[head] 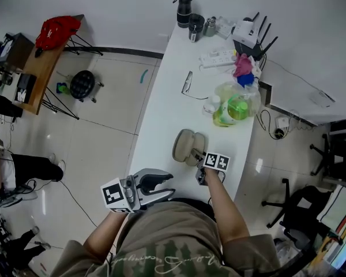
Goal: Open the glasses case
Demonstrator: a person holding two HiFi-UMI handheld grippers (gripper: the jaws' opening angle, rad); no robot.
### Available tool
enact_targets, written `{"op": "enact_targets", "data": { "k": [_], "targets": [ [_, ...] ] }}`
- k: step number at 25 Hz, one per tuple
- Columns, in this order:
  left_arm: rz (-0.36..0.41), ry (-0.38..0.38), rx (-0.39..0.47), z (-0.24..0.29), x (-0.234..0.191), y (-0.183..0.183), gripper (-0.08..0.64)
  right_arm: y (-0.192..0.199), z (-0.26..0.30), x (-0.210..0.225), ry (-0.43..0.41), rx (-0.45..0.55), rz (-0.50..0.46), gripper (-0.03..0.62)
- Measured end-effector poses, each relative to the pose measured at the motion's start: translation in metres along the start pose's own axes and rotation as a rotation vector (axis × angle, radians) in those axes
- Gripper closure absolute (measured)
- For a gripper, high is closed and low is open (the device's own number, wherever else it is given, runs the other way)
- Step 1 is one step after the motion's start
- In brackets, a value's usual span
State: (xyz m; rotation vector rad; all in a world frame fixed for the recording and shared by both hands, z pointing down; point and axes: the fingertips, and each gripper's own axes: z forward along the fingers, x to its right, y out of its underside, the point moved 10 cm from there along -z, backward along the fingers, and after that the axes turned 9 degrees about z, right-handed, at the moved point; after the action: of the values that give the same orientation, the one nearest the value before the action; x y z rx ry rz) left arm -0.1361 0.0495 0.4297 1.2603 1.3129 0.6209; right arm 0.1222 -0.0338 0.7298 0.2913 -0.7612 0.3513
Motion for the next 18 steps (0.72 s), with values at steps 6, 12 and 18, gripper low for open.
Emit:
{"op": "enact_targets", "data": {
  "k": [6,12,18],
  "targets": [
    [0.023,-0.009,-0.021,-0.002,-0.005,0.002,0.403,0.006,-0.03,0.013,-0.008,0.067,0.025,0.4],
    [0.041,0.013,0.016,-0.014,-0.019,-0.013,0.554,0.01,-0.077,0.011,-0.041,0.197,-0.111,0.4],
    [0.059,0.018,-0.029,-0.031,-0.033,-0.012,0.554,0.018,-0.126,-0.035,-0.229,0.448,-0.239,0.402]
  ]
}}
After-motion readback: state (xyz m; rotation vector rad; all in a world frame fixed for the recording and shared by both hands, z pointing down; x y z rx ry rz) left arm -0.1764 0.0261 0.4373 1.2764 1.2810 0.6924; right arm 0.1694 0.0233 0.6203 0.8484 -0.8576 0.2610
